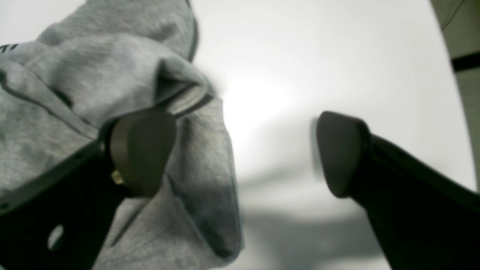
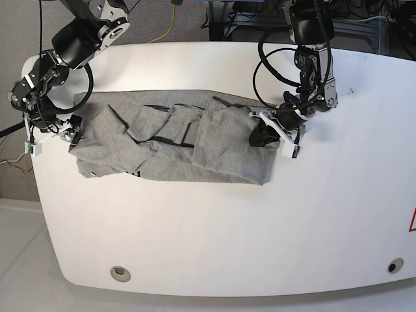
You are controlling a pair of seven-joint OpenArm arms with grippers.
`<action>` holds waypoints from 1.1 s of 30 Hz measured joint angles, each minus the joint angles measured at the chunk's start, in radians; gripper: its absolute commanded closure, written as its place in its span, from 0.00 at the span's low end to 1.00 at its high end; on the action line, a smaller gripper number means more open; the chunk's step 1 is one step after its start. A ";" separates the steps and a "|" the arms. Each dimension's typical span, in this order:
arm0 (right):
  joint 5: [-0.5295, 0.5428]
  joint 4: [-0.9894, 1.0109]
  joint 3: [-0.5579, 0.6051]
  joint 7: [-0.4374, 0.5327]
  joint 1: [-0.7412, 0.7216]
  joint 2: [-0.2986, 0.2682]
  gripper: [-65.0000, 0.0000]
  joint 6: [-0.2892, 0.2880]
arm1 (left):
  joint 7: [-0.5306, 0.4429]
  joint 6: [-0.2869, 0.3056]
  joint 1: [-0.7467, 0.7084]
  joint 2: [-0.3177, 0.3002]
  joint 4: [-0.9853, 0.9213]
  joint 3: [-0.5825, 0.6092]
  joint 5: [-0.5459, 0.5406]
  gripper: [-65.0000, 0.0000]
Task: Fold the T-shirt properly
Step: 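Open the right gripper and move it to the strip's other end, then grasp the other strip end with the right gripper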
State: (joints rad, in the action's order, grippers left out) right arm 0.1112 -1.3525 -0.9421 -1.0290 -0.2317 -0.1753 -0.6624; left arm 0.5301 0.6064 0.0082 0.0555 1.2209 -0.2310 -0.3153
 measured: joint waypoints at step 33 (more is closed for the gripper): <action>0.090 0.063 -0.007 0.068 0.011 0.079 0.07 -0.005 | -0.001 0.000 0.000 0.002 -0.002 0.000 0.000 0.98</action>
State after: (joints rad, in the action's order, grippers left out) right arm 0.2012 -1.2896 -0.9489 -0.9615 -0.2207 -0.0959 -0.6670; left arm 0.5289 0.6060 0.0086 0.0570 1.2186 -0.2306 -0.3149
